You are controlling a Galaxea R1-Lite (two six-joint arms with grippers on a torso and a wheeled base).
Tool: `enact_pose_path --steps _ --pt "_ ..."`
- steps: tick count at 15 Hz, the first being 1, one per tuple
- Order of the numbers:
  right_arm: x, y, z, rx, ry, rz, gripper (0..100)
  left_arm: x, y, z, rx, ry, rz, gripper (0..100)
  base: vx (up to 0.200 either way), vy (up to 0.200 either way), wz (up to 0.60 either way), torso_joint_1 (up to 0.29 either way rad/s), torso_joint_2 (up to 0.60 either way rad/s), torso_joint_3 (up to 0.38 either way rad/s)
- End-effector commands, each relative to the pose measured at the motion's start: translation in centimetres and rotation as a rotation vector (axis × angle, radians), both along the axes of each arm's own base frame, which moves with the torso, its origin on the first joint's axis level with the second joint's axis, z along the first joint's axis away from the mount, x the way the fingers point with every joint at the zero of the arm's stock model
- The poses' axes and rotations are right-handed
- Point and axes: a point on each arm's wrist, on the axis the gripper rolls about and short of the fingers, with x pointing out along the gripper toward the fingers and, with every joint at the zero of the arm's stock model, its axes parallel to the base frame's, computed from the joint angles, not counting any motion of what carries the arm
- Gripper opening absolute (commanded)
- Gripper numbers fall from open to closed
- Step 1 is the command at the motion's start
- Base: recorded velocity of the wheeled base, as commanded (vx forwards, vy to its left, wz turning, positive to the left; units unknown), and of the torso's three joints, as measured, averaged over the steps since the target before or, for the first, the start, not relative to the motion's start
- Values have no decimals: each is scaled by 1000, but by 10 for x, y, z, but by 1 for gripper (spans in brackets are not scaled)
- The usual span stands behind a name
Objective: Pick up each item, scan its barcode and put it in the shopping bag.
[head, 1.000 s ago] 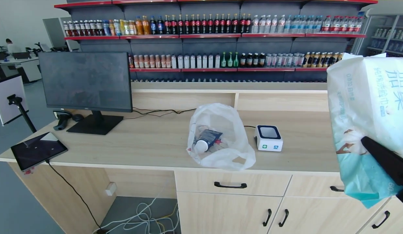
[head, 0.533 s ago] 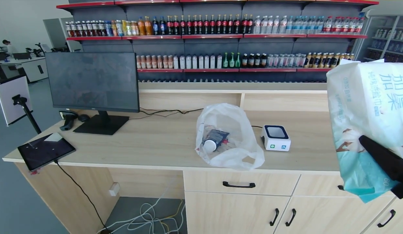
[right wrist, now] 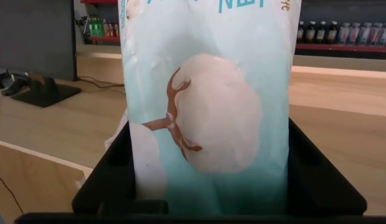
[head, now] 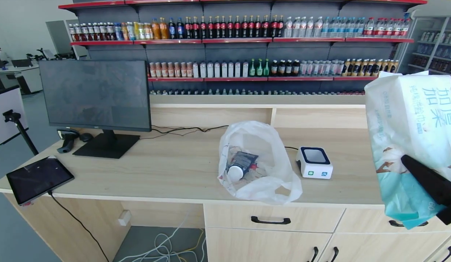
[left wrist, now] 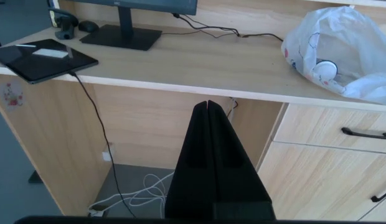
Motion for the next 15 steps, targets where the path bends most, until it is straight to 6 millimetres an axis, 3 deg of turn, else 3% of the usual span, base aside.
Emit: enact_pose_path --steps 1,7,12,15 --pt "3 2 -3 -12 22 14 0 0 0 0 0 0 1 0 0 0 0 0 0 0" --pt "41 9 10 -23 22 37 0 0 0 0 0 0 1 0 0 0 600 2 -2 2" --pt "98 36 19 -31 27 94 0 0 0 0 -2 0 1 0 0 0 0 0 0 0" --pt "142 56 18 59 62 58 0 0 0 0 -2 0 1 0 0 0 0 0 0 0"
